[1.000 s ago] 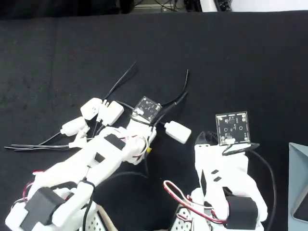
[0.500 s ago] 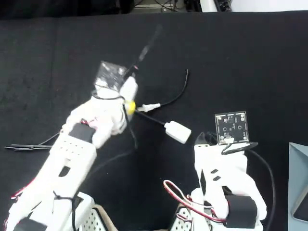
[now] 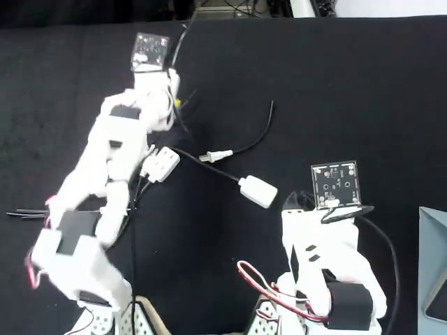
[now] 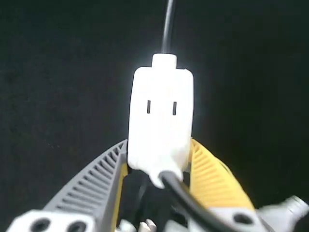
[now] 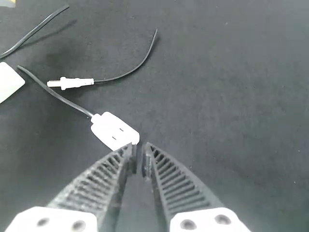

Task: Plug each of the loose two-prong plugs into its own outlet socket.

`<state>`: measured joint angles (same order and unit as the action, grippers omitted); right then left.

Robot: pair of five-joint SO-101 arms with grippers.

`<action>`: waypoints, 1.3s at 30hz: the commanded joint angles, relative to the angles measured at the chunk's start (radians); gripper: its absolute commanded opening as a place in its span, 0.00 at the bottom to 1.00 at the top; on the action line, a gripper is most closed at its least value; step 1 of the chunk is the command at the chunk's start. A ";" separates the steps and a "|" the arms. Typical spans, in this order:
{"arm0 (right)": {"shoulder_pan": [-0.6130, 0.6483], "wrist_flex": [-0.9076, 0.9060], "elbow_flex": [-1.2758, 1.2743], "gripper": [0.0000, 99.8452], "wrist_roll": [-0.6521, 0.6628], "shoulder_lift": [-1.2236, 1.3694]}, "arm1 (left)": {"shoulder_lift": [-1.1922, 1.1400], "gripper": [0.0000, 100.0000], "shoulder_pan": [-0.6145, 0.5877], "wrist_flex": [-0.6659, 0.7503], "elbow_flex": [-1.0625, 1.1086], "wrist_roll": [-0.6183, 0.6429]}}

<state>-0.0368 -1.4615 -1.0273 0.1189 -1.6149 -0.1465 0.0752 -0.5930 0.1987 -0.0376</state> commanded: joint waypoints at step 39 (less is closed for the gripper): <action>0.000 0.028 0.062 0.03 -0.115 0.010 | -0.425 0.19 -0.209 -1.169 -1.374 0.035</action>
<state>-0.0368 -1.4523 -1.0380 0.0115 -1.6149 -0.6989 -0.1013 -1.7515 -1.1853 -0.0038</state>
